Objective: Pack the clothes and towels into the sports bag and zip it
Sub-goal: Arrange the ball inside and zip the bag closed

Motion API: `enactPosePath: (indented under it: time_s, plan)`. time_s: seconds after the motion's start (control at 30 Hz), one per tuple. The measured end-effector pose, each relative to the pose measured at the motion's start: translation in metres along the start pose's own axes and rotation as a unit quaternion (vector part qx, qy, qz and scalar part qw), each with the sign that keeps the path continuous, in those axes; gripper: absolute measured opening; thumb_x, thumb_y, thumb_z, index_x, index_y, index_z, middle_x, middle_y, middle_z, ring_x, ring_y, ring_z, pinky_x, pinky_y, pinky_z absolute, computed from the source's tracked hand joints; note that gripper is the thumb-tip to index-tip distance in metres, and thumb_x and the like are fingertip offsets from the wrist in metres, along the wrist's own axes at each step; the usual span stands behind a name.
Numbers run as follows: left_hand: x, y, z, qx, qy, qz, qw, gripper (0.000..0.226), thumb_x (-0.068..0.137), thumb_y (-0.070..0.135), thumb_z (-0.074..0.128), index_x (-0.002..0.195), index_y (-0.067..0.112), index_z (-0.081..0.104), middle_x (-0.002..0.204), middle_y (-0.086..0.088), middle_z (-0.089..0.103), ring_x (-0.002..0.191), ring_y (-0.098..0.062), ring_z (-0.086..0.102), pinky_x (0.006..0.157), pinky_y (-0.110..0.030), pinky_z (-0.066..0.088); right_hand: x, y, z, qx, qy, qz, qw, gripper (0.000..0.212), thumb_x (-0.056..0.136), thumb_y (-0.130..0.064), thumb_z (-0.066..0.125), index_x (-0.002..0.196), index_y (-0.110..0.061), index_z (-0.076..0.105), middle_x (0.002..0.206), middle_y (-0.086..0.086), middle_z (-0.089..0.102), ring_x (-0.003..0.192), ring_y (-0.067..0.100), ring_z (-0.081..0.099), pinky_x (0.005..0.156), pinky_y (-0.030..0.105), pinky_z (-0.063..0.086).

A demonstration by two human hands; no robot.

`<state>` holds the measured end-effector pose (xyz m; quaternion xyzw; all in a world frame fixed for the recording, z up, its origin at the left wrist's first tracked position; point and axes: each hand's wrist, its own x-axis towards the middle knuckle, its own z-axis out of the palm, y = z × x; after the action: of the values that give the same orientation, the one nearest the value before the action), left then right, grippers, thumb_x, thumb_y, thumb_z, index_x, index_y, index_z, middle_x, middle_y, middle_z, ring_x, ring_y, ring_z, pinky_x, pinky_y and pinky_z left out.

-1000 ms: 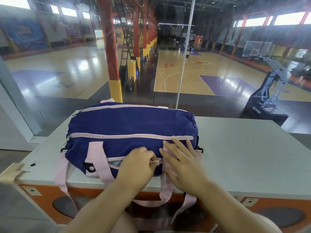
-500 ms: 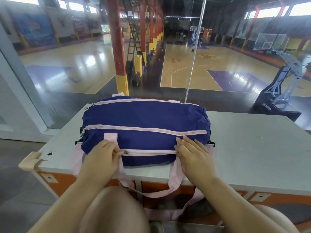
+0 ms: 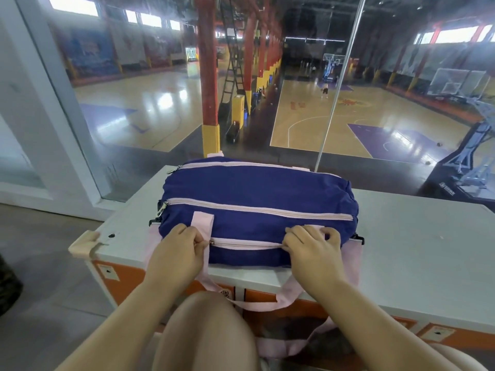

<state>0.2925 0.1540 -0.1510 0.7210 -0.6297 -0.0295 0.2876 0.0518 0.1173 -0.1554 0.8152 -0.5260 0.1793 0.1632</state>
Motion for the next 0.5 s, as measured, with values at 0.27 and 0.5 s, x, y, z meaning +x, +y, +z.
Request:
enactPosePath:
  time_s: [0.27, 0.5]
  plan:
    - [0.011, 0.000, -0.015, 0.039, -0.058, 0.061, 0.996, 0.012, 0.086, 0.035, 0.059, 0.086, 0.024, 0.059, 0.090, 0.007, 0.052, 0.081, -0.012, 0.054, 0.072, -0.028, 0.046, 0.006, 0.018, -0.026, 0.023, -0.130, -0.065, 0.989, 0.020, 0.090, -0.029, 0.057, 0.109, -0.030, 0.063, 0.123, -0.011, 0.060, 0.114, 0.014, 0.054, 0.097, 0.039, 0.037]
    - [0.064, 0.049, -0.058, 0.131, -0.166, 0.143, 0.967, 0.024, 0.078, 0.053, 0.062, 0.076, 0.029, 0.057, 0.081, 0.012, 0.057, 0.077, -0.006, 0.054, 0.072, -0.028, 0.049, 0.040, 0.047, -0.088, 0.190, -0.310, -0.019, 0.931, 0.033, 0.089, -0.039, 0.059, 0.119, -0.027, 0.060, 0.117, -0.010, 0.062, 0.101, 0.009, 0.057, 0.092, 0.029, 0.047]
